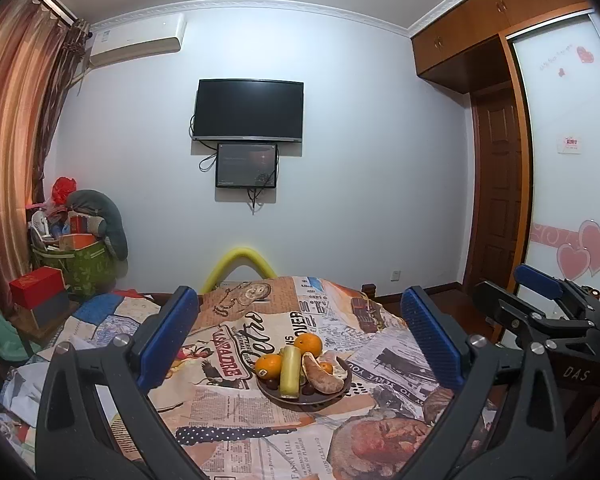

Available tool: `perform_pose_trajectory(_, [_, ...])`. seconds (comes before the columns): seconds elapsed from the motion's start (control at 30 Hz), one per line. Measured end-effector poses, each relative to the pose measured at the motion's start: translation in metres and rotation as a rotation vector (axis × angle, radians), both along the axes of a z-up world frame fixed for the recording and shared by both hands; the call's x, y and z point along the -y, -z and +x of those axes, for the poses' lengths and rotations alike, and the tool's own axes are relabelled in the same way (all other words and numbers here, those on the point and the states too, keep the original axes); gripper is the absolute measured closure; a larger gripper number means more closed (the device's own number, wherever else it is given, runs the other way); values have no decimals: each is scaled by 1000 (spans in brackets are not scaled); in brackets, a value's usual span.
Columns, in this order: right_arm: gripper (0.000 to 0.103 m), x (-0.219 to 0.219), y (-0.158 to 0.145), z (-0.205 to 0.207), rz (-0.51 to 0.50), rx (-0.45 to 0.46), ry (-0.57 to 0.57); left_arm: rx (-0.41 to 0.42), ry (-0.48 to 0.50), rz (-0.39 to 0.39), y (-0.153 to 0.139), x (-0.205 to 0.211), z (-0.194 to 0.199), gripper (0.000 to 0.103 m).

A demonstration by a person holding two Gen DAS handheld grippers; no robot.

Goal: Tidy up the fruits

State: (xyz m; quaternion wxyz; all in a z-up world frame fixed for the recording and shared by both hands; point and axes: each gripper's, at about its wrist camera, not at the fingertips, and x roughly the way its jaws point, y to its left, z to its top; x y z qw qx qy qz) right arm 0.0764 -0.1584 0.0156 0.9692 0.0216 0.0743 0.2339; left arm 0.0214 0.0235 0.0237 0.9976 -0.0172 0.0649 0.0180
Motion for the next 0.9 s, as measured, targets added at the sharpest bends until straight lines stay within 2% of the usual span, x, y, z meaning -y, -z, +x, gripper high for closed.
perform_pose_trajectory(0.9, [0,0,-5,-2,2,-7,-5,-19,11,-7,2,1,5,0])
